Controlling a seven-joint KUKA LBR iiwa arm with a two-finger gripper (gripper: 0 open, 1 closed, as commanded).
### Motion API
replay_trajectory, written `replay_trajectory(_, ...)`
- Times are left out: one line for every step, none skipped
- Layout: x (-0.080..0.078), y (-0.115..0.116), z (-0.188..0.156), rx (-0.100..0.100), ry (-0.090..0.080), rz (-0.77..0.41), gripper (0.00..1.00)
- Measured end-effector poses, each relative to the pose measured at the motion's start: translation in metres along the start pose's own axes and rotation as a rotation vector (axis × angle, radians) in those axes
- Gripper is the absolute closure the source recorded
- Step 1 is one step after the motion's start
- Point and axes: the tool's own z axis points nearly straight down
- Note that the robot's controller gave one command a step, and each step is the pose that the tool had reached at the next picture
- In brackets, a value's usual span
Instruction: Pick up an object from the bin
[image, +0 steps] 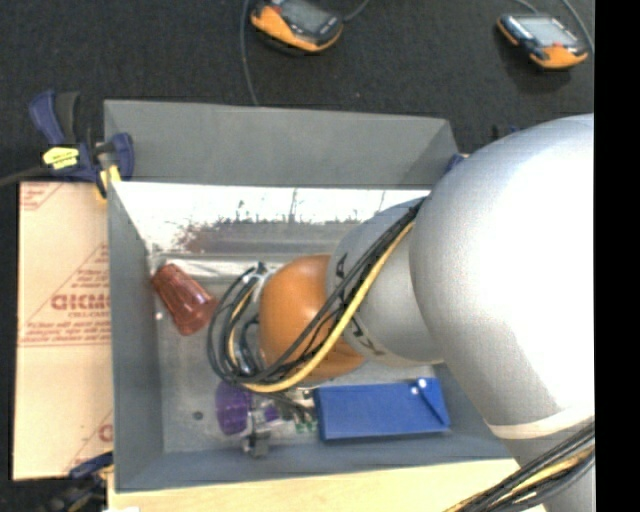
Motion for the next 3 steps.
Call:
replay_trajectory(-0.004, -0.004, 0.003, -0.001, 0.008, 0.068, 0.0)
replay_trajectory(0.004, -0.007, -0.017, 0.0, 0.0, 0.002, 1.0)
replay_trajectory(0.004, -0.007, -0.017, 0.0, 0.0, 0.001, 1.0)
